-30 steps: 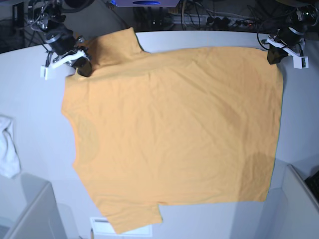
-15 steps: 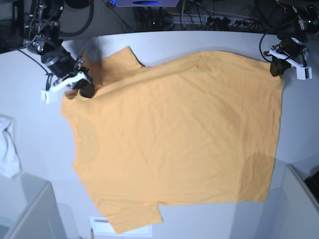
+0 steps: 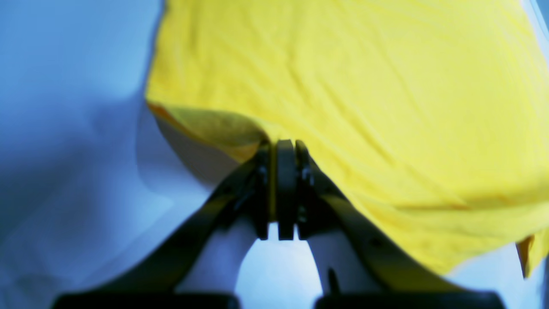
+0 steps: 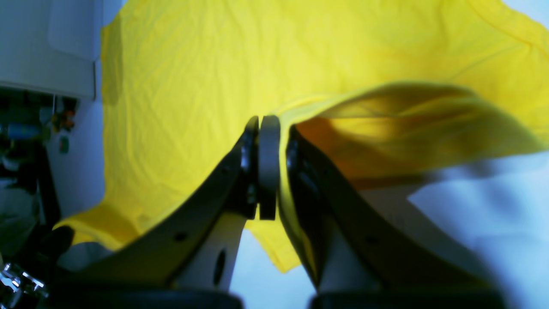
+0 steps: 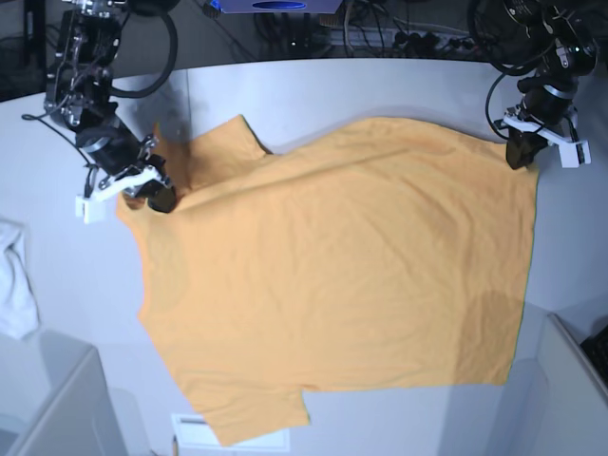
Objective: Fold the T-shirt properly
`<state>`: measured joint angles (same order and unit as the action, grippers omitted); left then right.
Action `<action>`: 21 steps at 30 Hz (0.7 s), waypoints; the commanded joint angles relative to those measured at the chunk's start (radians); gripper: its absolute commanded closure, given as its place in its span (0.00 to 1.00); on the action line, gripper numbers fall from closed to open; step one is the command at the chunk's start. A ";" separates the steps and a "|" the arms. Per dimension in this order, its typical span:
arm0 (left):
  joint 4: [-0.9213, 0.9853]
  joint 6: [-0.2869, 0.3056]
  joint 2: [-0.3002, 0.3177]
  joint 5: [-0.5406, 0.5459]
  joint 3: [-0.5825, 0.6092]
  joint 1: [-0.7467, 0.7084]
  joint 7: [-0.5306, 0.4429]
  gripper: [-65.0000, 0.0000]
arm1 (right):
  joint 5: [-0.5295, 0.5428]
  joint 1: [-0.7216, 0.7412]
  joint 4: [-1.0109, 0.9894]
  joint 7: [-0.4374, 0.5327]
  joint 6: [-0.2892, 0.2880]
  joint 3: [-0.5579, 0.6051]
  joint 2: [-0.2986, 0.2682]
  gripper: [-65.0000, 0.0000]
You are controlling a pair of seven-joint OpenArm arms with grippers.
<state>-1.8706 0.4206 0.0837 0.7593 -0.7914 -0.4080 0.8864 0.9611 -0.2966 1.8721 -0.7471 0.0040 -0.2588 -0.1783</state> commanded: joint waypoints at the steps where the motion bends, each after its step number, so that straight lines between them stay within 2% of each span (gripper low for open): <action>1: -0.017 -0.001 0.011 0.022 -0.006 0.016 -0.023 1.00 | 0.015 0.014 0.007 0.019 -0.011 -0.001 -0.008 1.00; 4: -0.011 -0.022 0.012 0.015 -0.006 0.050 -0.023 1.00 | 0.015 0.035 -0.016 0.011 -0.011 0.000 -0.010 1.00; 8: -0.007 -0.073 0.014 0.015 0.005 0.088 -0.023 1.00 | 0.014 0.104 -0.072 -0.047 -0.011 0.000 -0.008 1.00; 14: 0.045 -0.122 0.018 0.013 0.005 0.145 -0.022 1.00 | 0.012 0.210 -0.173 -0.050 -0.011 0.002 -0.010 1.00; 21: 0.119 -0.136 0.020 0.013 0.005 0.202 -0.022 1.00 | 0.011 0.310 -0.302 -0.050 -0.011 0.017 -0.013 1.00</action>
<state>-1.7374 0.2829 0.0895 0.7567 -0.7837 -0.2123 0.8852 0.9569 -0.0086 1.5524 -0.8120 0.0040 -0.2417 -0.1799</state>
